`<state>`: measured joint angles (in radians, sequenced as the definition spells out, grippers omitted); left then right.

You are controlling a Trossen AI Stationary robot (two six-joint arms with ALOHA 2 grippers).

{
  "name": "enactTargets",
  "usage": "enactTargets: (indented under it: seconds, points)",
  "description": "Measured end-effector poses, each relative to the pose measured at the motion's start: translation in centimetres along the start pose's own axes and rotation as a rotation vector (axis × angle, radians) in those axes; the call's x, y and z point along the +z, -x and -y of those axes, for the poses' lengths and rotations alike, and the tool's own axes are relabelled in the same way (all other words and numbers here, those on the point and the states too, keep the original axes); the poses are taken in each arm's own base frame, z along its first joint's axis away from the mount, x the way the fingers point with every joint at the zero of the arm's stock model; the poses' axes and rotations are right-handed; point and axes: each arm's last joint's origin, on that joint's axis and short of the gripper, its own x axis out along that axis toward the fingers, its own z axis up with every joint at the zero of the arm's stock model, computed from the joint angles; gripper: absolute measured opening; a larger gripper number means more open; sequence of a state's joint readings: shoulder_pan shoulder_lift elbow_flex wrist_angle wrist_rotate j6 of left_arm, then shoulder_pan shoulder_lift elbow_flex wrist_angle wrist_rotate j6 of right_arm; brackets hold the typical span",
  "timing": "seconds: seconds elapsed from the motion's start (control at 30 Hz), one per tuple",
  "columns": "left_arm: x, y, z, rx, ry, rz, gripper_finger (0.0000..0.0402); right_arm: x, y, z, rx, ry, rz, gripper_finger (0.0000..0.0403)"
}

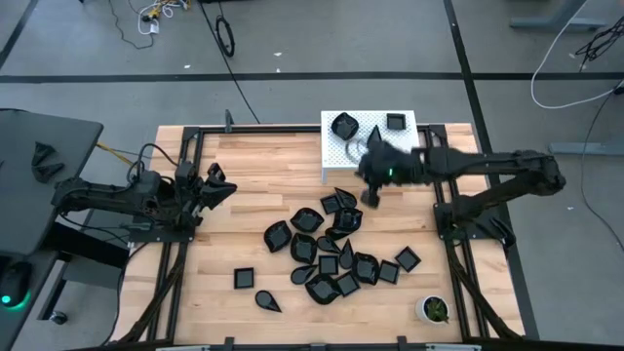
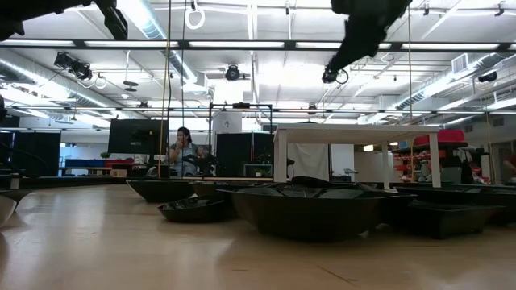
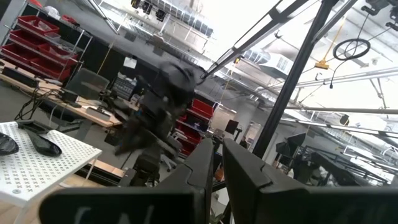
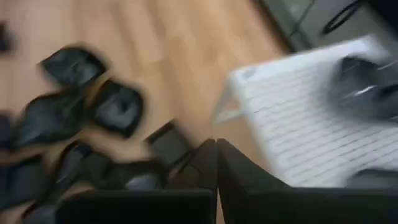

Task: Pick & Place Mini shaped plates
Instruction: Stack the leaf shaped plate on top of the leaf shaped plate on the shelf

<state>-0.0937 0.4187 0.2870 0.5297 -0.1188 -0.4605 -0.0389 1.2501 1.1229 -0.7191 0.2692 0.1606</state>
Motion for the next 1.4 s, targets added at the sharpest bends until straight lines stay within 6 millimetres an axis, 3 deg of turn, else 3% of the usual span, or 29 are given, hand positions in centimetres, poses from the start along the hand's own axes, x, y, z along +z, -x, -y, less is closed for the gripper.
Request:
enactTargets:
  seconds: [0.1,0.23,0.47,0.6,0.73,0.97,1.23,1.4]
  points:
    - [0.0,0.0,0.0,0.001,0.0,0.0,0.0042,-1.0,0.2,-1.7,0.029,-0.105,-0.073,0.0003]
    - [0.0,0.0,0.0,0.0,0.0,-0.001,0.0042,-2.2,-0.3,-2.4,0.014,-0.31,-0.181,0.0006]
    - [0.0,0.0,0.0,0.0,0.0,0.0,0.0042,-7.0,-4.8,-1.9,0.001,-0.692,-0.374,0.0074]
    - [0.0,0.0,0.0,0.0,0.0,0.0,0.0042,-9.6,-7.6,-2.2,0.076,-0.87,-0.358,0.0118]
    - [0.0,0.0,0.0,0.001,0.0,0.0,0.0042,-11.7,-9.5,-2.5,0.127,-1.01,-0.326,0.0133]
    - [0.0,0.0,0.0,0.001,-0.001,0.0,0.0042,-13.4,-11.2,-3.1,0.138,-1.072,-0.343,0.0103]
    - [0.0,0.0,0.0,0.001,-0.001,-0.001,0.0042,-13.4,-12.5,-3.4,0.151,-1.046,-0.314,0.0054]
    - [0.0,0.0,0.0,0.0,-0.001,-0.001,0.0042,-13.2,-12.0,-3.2,0.148,-1.002,-0.295,0.0009]
